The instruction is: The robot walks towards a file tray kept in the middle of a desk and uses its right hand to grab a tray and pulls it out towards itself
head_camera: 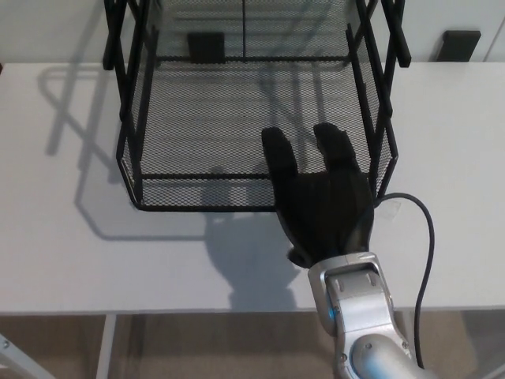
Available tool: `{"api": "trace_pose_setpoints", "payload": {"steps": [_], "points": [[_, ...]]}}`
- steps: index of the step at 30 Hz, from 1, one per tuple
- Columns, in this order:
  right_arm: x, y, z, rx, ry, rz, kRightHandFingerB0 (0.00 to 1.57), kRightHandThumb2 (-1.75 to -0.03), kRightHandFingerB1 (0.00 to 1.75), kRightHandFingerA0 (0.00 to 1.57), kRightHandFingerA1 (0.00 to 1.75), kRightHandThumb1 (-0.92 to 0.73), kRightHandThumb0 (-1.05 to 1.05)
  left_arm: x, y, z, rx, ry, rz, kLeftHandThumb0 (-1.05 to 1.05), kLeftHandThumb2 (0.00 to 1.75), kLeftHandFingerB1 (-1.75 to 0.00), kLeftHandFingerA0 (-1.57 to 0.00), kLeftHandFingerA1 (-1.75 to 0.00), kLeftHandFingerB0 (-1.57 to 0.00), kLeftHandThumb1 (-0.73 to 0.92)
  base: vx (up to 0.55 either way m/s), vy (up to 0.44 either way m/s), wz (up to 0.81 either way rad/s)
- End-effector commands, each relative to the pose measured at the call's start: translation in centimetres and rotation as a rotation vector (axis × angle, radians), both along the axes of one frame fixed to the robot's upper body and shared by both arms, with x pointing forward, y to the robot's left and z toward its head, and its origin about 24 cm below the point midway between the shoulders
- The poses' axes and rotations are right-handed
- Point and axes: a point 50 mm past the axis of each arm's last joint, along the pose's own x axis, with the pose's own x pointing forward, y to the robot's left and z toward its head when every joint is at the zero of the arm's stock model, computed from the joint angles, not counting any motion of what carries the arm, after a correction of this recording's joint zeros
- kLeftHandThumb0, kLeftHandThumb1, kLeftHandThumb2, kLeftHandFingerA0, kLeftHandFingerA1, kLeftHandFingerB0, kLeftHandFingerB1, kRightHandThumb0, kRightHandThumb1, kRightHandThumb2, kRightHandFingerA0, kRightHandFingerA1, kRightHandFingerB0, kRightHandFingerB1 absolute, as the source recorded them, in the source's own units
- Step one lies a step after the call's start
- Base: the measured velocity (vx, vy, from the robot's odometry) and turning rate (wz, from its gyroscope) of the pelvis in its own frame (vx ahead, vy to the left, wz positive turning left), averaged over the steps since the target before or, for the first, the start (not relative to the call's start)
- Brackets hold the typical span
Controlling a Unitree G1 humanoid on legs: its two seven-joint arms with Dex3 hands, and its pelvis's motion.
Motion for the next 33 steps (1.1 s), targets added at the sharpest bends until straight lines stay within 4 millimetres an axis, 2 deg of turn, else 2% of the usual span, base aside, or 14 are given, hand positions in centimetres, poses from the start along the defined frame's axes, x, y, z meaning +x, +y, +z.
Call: {"api": "trace_pose_setpoints", "payload": {"steps": [1, 3, 6, 7, 11, 15, 17, 18, 19, 26, 27, 28, 29, 33], "points": [[-1.3, -0.2, -1.6, 0.036, 0.107, 0.033, 0.0, -0.7, 0.5, 0.03, 0.54, 0.01, -0.31, -0.2, 0.4, 0.2, 0.02, 0.002, -0.034, -0.58, 0.63, -0.36, -0.4, -0.42, -0.29, 0.25, 0.0, 0.0, 0.0], [-1.6, -0.2, -1.6, 0.035, 0.103, 0.042, 0.14, -0.51, 0.36, 0.07, 0.48, -0.33, -0.64, -0.2, 0.4, 0.2, 0.022, 0.002, -0.039, -0.57, 0.63, -0.37, -0.4, -0.43, -0.29, 0.25, 0.0, 0.0, 0.0], [-2.6, 0.1, -1.1, 0.029, 0.106, 0.071, 0.0, -0.71, 0.5, 0.03, 0.54, 0.0, -0.32, 0.2, 0.4, 0.3, 0.014, -0.003, -0.037, -0.58, 0.62, -0.36, -0.39, -0.41, -0.29, 0.25, 0.0, 0.0, 0.0], [-3.1, 0.2, -1.0, 0.031, 0.099, 0.085, 0.16, -0.52, 0.35, 0.09, 0.47, -0.34, -0.64, 0.2, 0.4, 0.4, 0.012, -0.006, -0.036, -0.57, 0.61, -0.37, -0.39, -0.42, -0.29, 0.25, 0.0, 0.0, 0.0], [-4.9, 0.3, -0.7, 0.062, 0.088, 0.122, 0.0, -0.71, 0.5, 0.04, 0.55, -0.01, -0.31, 0.2, 0.4, 0.4, 0.013, -0.006, -0.051, -0.58, 0.63, -0.37, -0.39, -0.43, -0.29, 0.25, 0.0, 0.0, 0.0], [-6.3, 0.1, -0.7, 0.071, 0.078, 0.144, 0.13, -0.51, 0.37, 0.06, 0.5, -0.33, -0.63, 0.1, 0.4, 0.5, 0.009, -0.005, -0.055, -0.52, 0.5, -0.32, -0.41, -0.38, -0.3, 0.26, 0.0, 0.0, 0.0], [-6.9, 0.0, -0.7, 0.074, 0.078, 0.151, 0.0, -0.72, 0.51, 0.04, 0.55, -0.01, -0.32, 0.0, 0.5, 0.5, 0.016, 0.001, -0.061, -0.52, 0.5, -0.32, -0.41, -0.38, -0.3, 0.27, 0.0, 0.0, 0.0], [-7.2, 0.0, -0.7, 0.076, 0.076, 0.154, 0.12, -0.52, 0.39, 0.07, 0.53, -0.35, -0.65, 0.0, 0.5, 0.5, 0.016, 0.001, -0.061, -0.56, 0.62, -0.37, -0.39, -0.43, -0.28, 0.26, 0.0, 0.0, 0.0], [-7.4, -0.1, -0.8, 0.076, 0.075, 0.156, 0.0, -0.74, 0.51, 0.03, 0.55, -0.05, -0.33, 0.0, 0.5, 0.5, 0.017, 0.001, -0.062, -0.52, 0.5, -0.32, -0.42, -0.38, -0.3, 0.27, 0.0, 0.0, 0.0], [-9.4, -0.4, -1.0, 0.097, 0.056, 0.181, 0.12, -0.51, 0.41, 0.06, 0.55, -0.34, -0.64, 0.2, 0.4, 0.5, 0.015, -0.005, -0.057, -0.59, 0.61, -0.37, -0.39, -0.42, -0.3, 0.25, 0.0, 0.0, 0.0], [-9.7, -0.4, -1.0, 0.099, 0.059, 0.182, 0.0, -0.71, 0.51, 0.04, 0.56, 0.0, -0.32, 0.2, 0.4, 0.5, 0.012, -0.007, -0.059, -0.58, 0.61, -0.37, -0.39, -0.42, -0.3, 0.25, 0.0, 0.0, 0.0], [-10.1, -0.4, -1.0, 0.095, 0.055, 0.185, 0.11, -0.52, 0.42, 0.03, 0.57, -0.32, -0.65, 0.3, 0.4, 0.6, 0.01, -0.008, -0.062, -0.59, 0.61, -0.37, -0.39, -0.42, -0.3, 0.25, 0.0, 0.0, 0.0], [-10.5, -0.4, -1.1, 0.095, 0.057, 0.187, 0.0, -0.7, 0.51, 0.04, 0.56, 0.01, -0.32, 0.3, 0.4, 0.5, 0.013, -0.006, -0.062, -0.6, 0.61, -0.37, -0.38, -0.42, -0.3, 0.25, 0.0, 0.0, 0.0], [-11.6, -0.5, -1.1, 0.07, 0.061, 0.202, 0.0, -0.73, 0.51, 0.04, 0.55, -0.02, -0.34, 0.2, 0.5, 0.5, 0.014, -0.004, -0.054, -0.58, 0.6, -0.36, -0.38, -0.41, -0.3, 0.25, 0.0, 0.0, 0.0]]}}
